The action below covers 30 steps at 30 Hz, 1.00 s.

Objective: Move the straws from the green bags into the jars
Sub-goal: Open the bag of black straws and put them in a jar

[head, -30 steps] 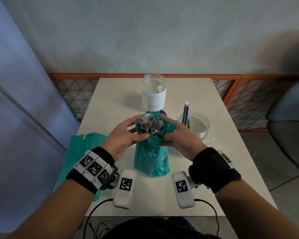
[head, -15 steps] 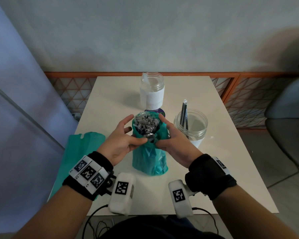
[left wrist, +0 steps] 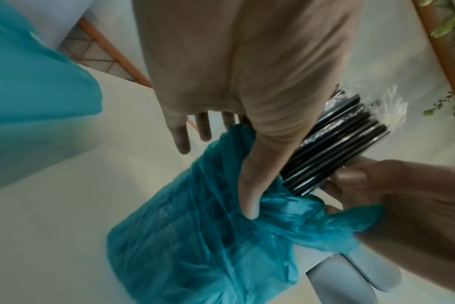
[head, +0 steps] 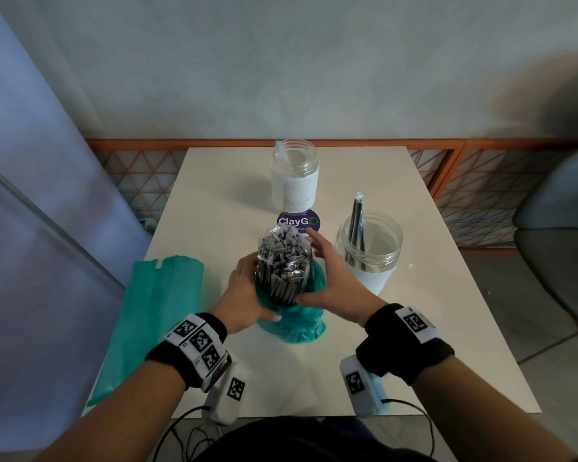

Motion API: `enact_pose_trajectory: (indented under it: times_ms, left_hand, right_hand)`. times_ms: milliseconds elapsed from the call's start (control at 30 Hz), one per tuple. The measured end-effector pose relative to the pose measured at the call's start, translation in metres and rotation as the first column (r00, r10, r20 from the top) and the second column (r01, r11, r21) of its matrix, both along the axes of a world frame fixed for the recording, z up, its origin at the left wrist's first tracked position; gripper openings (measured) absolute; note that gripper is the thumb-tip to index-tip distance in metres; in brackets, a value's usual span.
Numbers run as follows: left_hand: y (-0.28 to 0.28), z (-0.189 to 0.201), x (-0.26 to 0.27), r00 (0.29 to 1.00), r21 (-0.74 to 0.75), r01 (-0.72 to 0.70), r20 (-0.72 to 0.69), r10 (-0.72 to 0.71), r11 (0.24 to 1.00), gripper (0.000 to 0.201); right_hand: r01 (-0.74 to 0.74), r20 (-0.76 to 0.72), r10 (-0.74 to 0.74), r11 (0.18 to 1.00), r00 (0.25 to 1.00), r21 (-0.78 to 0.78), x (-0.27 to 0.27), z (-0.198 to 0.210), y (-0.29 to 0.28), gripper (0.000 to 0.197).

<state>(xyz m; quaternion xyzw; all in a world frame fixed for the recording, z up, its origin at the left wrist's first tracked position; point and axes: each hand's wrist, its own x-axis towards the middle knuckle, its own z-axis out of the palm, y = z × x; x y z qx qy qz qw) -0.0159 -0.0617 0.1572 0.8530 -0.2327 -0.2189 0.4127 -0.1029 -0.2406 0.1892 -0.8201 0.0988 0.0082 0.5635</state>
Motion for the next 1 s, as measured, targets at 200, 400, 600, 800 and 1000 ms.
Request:
enact_pose_trajectory:
  times_ms: [200,400,600,800,1000]
  left_hand:
    - [-0.008,0.002,-0.010,0.951,-0.242,0.045,-0.286,-0.116,0.969,0.099]
    - [-0.029,-0.003,-0.019,0.946,-0.375,-0.233,-0.302,0.119,0.897,0.061]
    - [-0.046,-0.002,-0.009,0.941,-0.358,-0.306,-0.257,0.222,0.882,0.058]
    - [-0.066,-0.003,-0.008,0.939,-0.374,-0.321,-0.247,0.240,0.870,0.055]
    - [-0.077,-0.004,-0.003,0.910,-0.399,-0.372,-0.337,0.244,0.838,0.066]
  right_hand:
    - [0.138,-0.028,-0.135,0.975,0.990,0.172,0.003,-0.012,-0.001,0.077]
    - [0.257,-0.020,-0.261,0.930,0.965,0.263,0.004,-0.004,-0.015,0.057]
    - [0.177,0.132,-0.252,0.891,0.959,0.417,0.002,0.035,-0.032,0.040]
    - [0.314,0.169,-0.403,0.865,0.899,0.392,0.005,0.052,-0.037,0.030]
    - [0.267,0.333,-0.399,0.887,0.854,0.377,0.011,0.128,-0.079,0.009]
